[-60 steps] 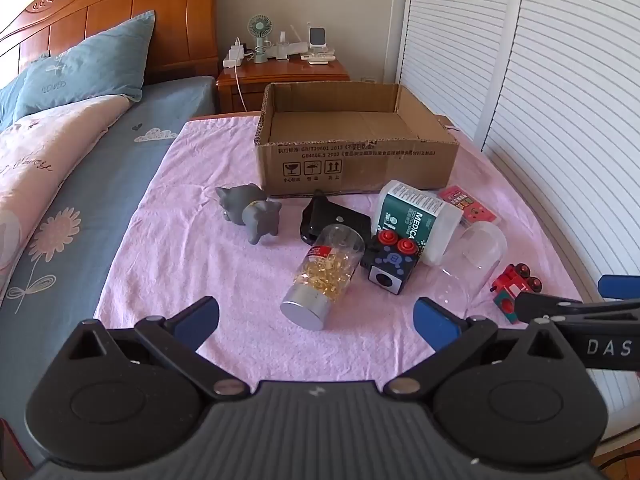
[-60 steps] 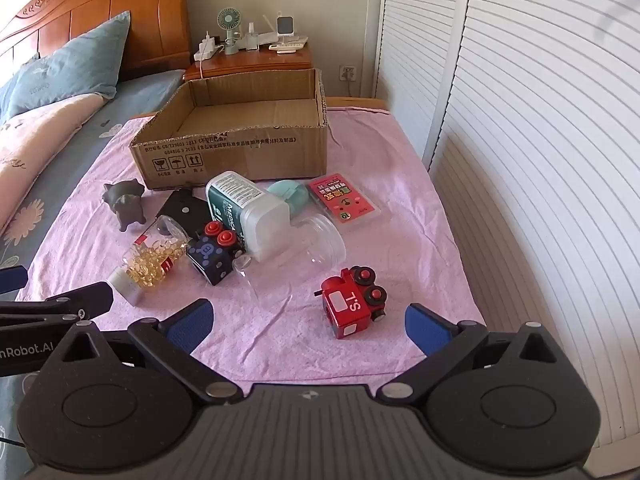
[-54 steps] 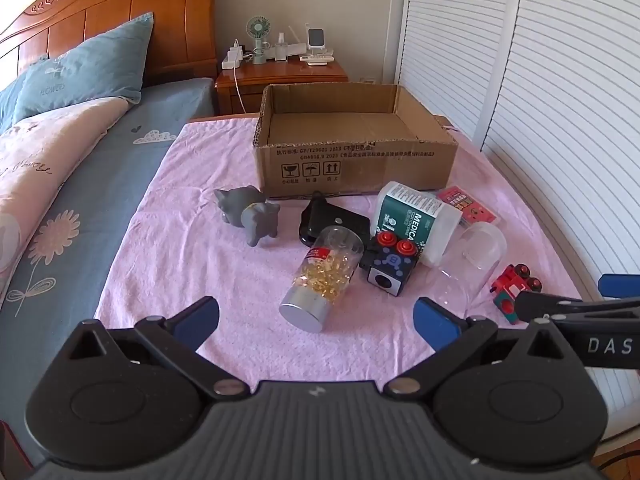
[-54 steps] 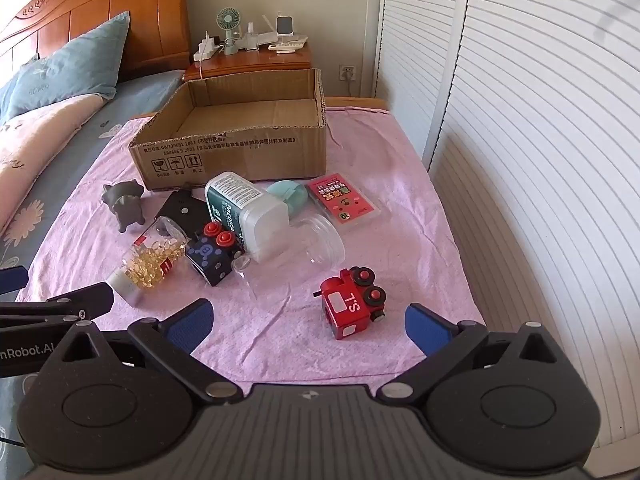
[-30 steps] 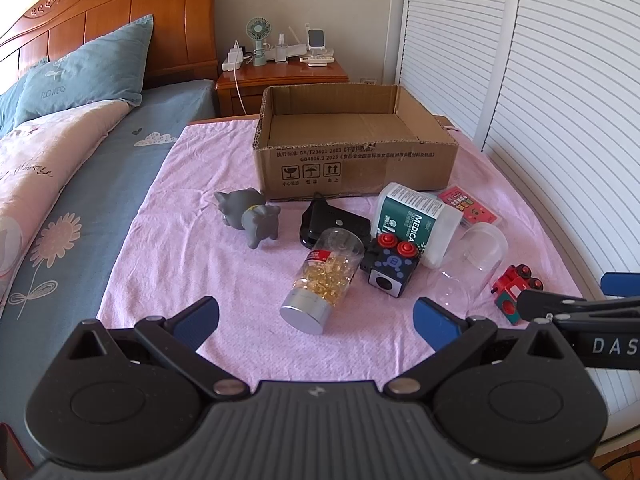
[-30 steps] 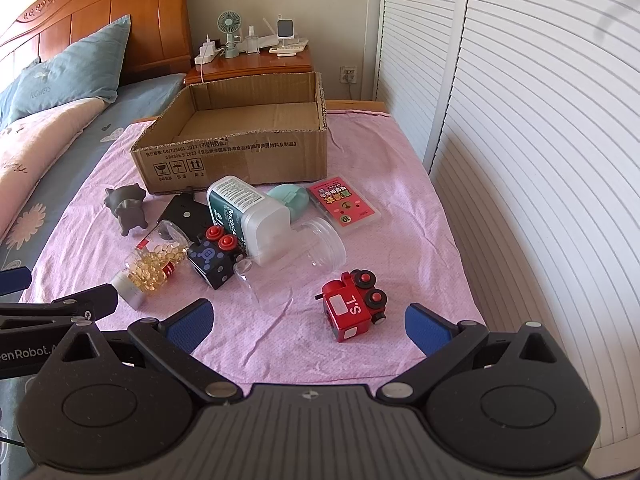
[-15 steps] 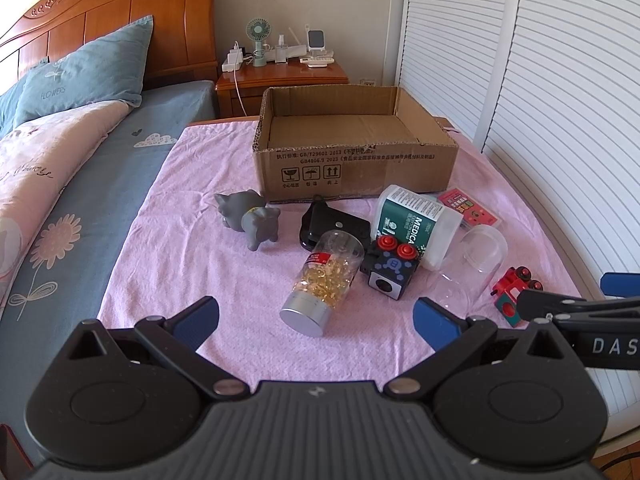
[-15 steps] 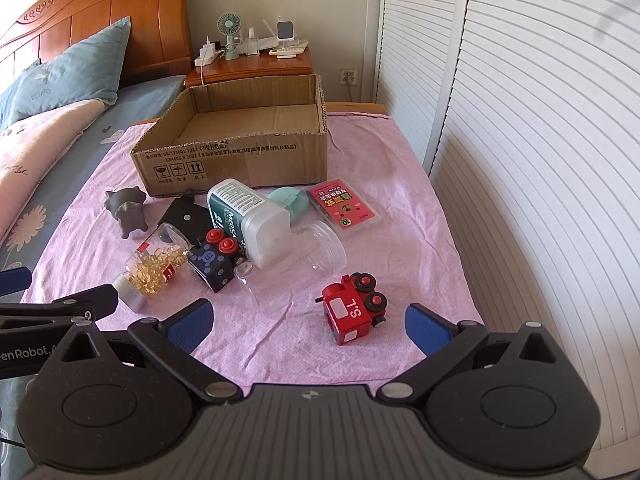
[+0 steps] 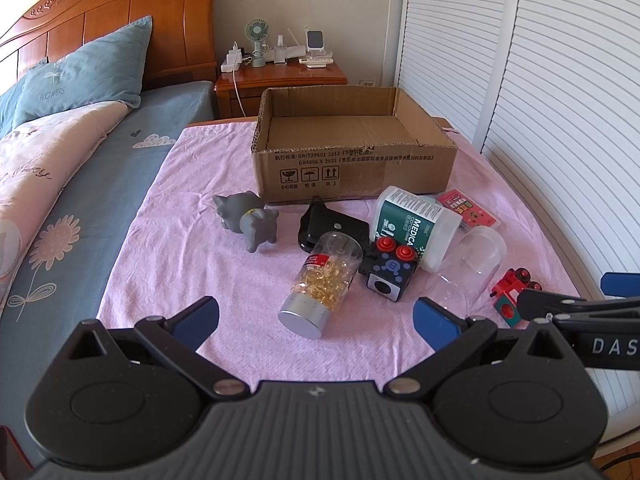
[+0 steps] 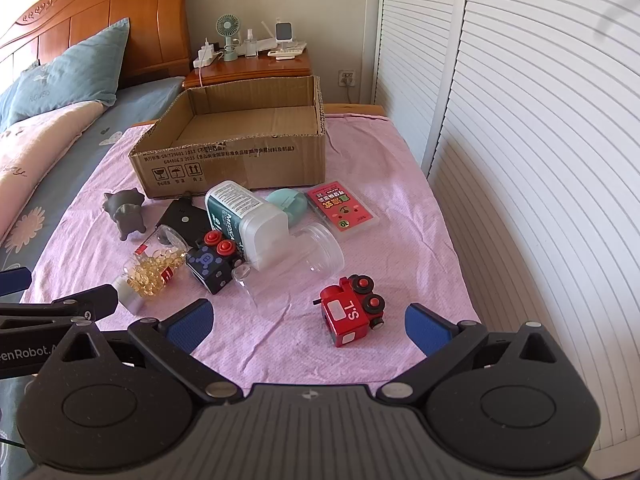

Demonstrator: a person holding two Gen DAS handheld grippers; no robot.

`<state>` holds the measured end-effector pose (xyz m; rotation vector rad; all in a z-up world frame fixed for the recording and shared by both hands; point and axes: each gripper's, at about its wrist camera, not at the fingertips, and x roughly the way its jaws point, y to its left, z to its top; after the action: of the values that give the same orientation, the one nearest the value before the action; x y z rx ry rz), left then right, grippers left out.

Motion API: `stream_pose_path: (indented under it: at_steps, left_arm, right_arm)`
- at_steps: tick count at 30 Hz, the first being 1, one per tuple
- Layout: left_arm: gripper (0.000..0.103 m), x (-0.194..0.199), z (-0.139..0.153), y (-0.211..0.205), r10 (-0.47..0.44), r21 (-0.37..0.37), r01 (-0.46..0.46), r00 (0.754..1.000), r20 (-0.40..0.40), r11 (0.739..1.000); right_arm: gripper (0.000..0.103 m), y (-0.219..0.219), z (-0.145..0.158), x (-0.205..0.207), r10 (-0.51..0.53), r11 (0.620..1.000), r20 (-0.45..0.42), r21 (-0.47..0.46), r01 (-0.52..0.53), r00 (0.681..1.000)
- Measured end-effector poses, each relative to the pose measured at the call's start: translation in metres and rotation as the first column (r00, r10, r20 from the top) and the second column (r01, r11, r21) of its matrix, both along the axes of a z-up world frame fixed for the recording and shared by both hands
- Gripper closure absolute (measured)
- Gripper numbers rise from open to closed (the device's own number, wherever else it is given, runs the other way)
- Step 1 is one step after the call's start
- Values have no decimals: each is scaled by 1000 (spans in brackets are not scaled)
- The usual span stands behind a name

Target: Organize rigid objects

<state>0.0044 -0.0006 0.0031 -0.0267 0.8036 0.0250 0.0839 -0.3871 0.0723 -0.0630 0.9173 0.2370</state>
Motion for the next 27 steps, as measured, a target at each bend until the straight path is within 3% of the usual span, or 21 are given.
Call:
stream_pose_path:
  at_steps: [17, 27]
  left_arm:
    - [1, 5, 0, -3, -26, 9, 26, 1000, 12, 1000]
    - [1, 18, -15, 6, -94, -2, 94, 995, 35, 996]
  right_arm:
    - [0, 0, 1, 3, 7, 1000, 13, -7, -7, 1000]
    - [0, -1, -9, 8, 87, 996, 67, 23, -88, 994]
